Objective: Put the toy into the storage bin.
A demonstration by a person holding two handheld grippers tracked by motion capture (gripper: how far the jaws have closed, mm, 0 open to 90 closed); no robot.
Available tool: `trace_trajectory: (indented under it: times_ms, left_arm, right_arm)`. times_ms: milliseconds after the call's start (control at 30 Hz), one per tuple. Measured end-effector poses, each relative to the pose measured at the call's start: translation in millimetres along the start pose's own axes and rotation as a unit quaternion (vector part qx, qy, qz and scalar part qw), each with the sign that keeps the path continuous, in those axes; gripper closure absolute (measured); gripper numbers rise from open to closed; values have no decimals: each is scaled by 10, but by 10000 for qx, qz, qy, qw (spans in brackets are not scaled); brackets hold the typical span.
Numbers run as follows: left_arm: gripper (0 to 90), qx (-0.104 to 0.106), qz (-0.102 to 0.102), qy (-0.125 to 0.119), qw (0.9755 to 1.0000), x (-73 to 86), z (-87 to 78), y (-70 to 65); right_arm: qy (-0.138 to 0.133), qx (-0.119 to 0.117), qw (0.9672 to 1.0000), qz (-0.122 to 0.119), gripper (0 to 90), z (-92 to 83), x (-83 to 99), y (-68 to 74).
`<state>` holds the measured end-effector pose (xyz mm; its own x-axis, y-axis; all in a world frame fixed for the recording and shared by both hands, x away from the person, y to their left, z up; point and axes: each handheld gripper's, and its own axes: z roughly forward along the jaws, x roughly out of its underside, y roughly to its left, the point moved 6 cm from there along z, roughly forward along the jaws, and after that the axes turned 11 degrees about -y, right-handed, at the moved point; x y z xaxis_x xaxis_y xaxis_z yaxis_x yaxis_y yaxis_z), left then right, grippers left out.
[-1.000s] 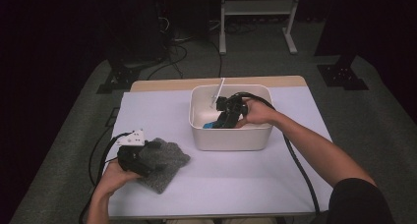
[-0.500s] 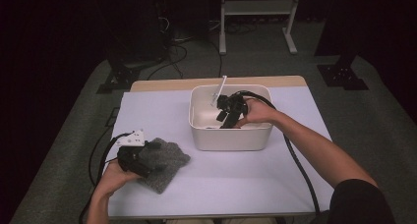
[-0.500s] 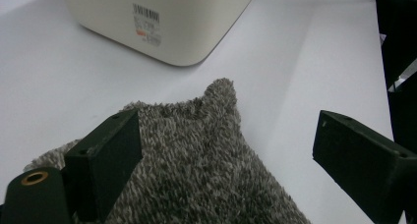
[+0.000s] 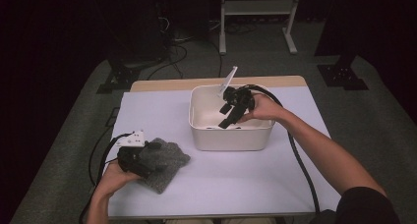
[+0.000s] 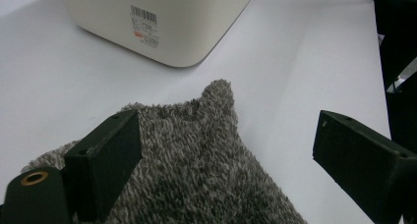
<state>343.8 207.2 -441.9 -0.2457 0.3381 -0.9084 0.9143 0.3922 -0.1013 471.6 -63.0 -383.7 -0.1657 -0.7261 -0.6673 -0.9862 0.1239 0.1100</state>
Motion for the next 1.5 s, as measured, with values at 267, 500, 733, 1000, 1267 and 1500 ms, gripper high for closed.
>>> trace_trajectory:
  times_ms: [267, 500, 733, 1000, 1267, 1500]
  left_arm:
    - [99, 40, 23, -15, 10000, -16, 25, -4]
    - [99, 33, 6, -30, 10000, 8, 1, -19]
    - [96, 2, 38, -100, 9999, -24, -29, -30]
    - [94, 7, 43, -99, 9999, -29, -27, -28]
    - [94, 2, 29, -94, 10000, -25, -18, -28]
    - [94, 5, -2, -103, 9999, -21, -13, -22]
  right_arm:
    - [-470, 133, 9988, 44, 271, -328, -78, 83]
    - [-711, 299, 9970, 96, 260, -557, -97, 139]
    - [-801, 404, 9959, 102, 259, -726, -97, 218]
    - [-934, 531, 9941, 154, 252, -887, -85, 257]
    - [-1031, 659, 9923, 191, 252, -1037, -32, 291]
    - [-1114, 758, 9907, 208, 252, -1186, 40, 320]
